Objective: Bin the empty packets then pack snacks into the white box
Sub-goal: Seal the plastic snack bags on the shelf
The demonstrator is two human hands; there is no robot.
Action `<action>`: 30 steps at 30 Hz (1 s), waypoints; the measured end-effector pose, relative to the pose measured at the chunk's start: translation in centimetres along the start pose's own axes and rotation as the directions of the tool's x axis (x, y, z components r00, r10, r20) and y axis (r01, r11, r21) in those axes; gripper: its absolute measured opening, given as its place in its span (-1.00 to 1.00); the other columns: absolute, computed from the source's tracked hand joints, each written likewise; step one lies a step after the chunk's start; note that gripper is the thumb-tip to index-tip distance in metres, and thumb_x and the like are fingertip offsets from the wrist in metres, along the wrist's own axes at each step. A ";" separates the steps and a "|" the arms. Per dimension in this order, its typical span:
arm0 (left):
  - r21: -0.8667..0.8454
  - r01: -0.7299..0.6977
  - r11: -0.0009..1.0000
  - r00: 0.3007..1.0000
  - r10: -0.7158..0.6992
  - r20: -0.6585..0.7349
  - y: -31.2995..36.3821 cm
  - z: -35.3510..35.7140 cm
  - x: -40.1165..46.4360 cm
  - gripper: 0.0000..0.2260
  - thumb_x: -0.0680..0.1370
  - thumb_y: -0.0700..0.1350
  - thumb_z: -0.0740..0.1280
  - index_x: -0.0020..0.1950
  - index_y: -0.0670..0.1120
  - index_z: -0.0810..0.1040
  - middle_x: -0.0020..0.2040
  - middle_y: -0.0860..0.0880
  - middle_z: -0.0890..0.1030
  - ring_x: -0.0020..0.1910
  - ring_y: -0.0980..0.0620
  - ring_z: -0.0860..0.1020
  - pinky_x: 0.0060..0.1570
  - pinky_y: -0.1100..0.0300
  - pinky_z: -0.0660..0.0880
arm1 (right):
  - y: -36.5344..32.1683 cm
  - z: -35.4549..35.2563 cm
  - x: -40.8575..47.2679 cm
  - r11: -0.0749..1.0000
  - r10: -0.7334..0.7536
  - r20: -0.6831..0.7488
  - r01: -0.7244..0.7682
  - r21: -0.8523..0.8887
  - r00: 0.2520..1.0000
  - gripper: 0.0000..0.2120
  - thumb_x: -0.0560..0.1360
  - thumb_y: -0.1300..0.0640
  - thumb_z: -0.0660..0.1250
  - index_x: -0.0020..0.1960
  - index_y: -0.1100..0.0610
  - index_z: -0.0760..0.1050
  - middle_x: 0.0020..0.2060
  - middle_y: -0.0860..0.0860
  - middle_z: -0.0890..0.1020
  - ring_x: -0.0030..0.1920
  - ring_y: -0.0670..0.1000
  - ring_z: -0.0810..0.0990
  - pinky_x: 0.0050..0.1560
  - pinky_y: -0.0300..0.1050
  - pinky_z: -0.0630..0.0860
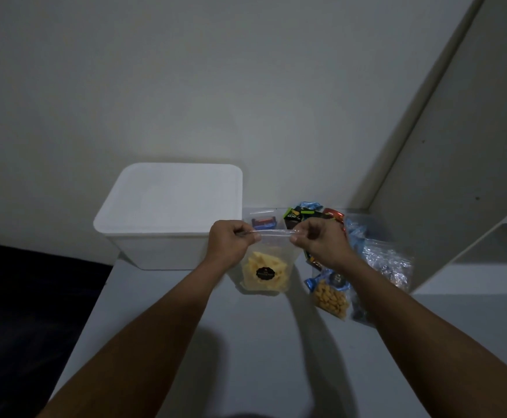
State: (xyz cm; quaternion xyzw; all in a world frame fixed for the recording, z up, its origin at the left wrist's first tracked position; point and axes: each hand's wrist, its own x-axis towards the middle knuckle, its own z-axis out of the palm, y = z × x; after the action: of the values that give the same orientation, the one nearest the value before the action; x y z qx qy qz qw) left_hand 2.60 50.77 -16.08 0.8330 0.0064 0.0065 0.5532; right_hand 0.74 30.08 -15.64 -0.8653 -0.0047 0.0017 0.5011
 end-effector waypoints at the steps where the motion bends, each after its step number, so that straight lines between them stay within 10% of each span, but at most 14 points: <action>1: 0.007 -0.003 1.000 1.000 0.003 -0.007 0.1 0.1 0.0 -0.96 0.39 -0.23 0.51 -0.20 -0.15 0.69 -0.24 -0.10 0.67 -0.24 0.04 0.60 -0.18 0.26 0.50 | -0.2 0.1 0.0 1.000 0.002 0.004 -0.002 -0.015 1.000 -0.94 0.46 0.22 0.44 -0.16 0.10 0.57 -0.23 0.02 0.63 -0.22 -0.08 0.58 -0.22 -0.27 0.49; 30: 0.018 -0.042 0.999 0.999 0.042 0.033 1.3 0.2 -0.2 -0.91 0.36 -0.29 0.52 -0.28 -0.18 0.64 -0.34 0.05 0.60 -0.33 0.17 0.55 -0.30 0.44 0.44 | -1.4 0.4 0.5 0.993 0.023 0.042 -0.018 -0.119 0.999 -0.94 0.45 0.16 0.45 -0.12 0.15 0.62 -0.22 0.05 0.65 -0.21 -0.04 0.59 -0.20 -0.14 0.52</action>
State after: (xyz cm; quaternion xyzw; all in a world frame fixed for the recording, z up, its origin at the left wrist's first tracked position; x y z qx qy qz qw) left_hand 2.43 50.08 -15.00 0.8380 -0.0202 0.0044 0.5453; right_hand 1.26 31.13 -14.67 -0.8933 -0.0069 0.0254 0.4487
